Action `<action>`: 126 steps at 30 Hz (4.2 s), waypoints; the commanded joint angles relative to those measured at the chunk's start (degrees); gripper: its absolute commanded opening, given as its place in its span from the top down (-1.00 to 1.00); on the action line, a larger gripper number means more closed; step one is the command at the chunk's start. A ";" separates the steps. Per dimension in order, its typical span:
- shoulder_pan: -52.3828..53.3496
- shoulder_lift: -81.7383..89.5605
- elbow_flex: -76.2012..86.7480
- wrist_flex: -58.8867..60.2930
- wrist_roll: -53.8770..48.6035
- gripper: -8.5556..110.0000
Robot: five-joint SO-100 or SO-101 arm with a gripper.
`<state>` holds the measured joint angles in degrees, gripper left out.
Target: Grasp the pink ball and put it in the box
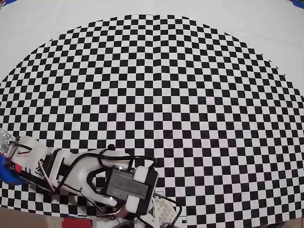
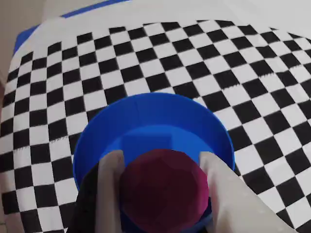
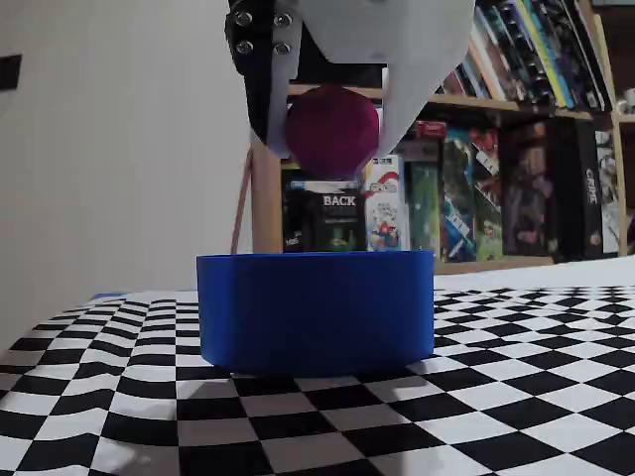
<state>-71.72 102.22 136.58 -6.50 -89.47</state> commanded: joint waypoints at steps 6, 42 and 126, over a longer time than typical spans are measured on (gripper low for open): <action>-0.44 -1.05 -3.60 -0.53 0.18 0.85; -0.35 -6.33 -7.21 -0.79 0.18 0.85; -0.88 -15.29 -16.08 -1.76 0.88 0.30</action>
<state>-72.07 85.69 123.13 -7.12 -89.03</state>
